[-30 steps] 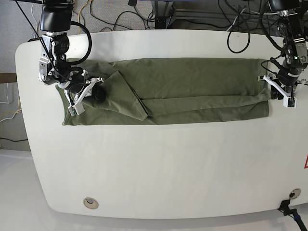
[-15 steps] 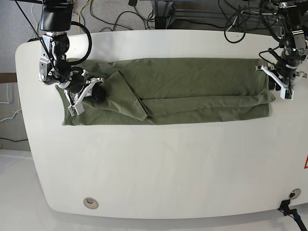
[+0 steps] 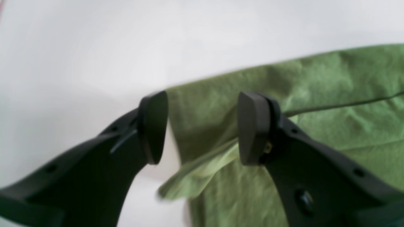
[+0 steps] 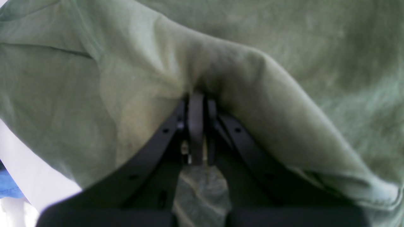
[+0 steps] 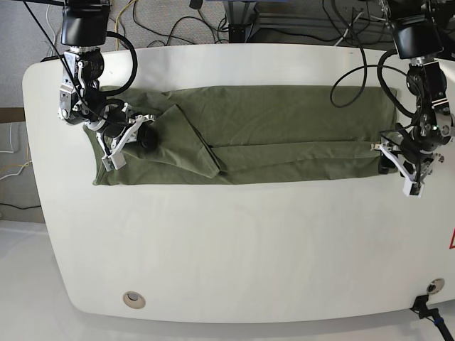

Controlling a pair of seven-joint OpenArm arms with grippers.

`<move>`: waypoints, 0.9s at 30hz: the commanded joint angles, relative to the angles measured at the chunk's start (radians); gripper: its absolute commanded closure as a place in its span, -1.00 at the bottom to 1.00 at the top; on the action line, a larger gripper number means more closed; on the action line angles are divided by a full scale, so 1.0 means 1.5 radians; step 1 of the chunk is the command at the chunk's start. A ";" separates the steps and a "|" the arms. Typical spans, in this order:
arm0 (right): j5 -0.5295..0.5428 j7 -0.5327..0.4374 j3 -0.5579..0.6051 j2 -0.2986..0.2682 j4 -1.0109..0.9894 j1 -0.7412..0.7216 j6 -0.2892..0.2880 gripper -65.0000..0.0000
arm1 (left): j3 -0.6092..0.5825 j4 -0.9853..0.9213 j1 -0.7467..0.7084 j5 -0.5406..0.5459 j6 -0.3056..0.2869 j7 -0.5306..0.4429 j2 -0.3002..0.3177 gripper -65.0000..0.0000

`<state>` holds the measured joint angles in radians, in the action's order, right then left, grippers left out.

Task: Fold the T-shirt properly
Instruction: 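Reposition the left gripper along the shirt's side edge and press it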

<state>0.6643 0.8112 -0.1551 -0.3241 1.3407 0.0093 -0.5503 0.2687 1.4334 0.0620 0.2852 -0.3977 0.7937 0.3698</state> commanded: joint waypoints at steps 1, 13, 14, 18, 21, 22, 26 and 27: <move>-0.024 0.029 0.003 -0.004 0.002 0.000 0.008 1.00 | -0.008 -0.003 0.012 0.007 0.000 -0.013 0.004 -0.02; -0.024 0.029 0.002 -0.004 0.002 0.001 0.008 1.00 | 0.013 0.139 -0.206 0.008 -0.001 -0.029 -0.005 -0.02; -0.024 0.029 0.002 -0.004 0.002 0.001 0.008 1.00 | 0.022 0.144 -0.217 0.008 -0.001 -0.029 -0.005 -0.02; -0.024 0.029 0.002 -0.004 0.002 0.001 0.008 1.00 | 0.067 0.150 -0.225 0.009 -0.003 -0.029 -0.005 -0.02; -0.024 0.029 0.002 -0.004 0.002 0.001 0.008 1.00 | 0.126 0.196 -0.219 0.010 -0.056 -0.027 -0.006 -0.02; -0.024 0.029 0.002 -0.004 0.002 0.001 0.008 1.00 | 0.150 0.210 -0.213 0.010 -0.074 -0.025 -0.008 -0.02; -0.024 0.029 0.002 -0.004 0.002 0.000 0.008 1.00 | 0.190 0.181 -0.142 0.058 -0.130 0.057 -0.006 -0.03; -0.024 0.029 0.002 -0.004 0.002 0.000 0.008 1.00 | 0.204 0.165 -0.129 0.077 -0.137 0.081 -0.006 -0.03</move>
<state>0.6662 0.8120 -0.1532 -0.3210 1.3407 0.0093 -0.5503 0.5602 1.6718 -0.1341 0.4007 -0.6090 0.9199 0.3443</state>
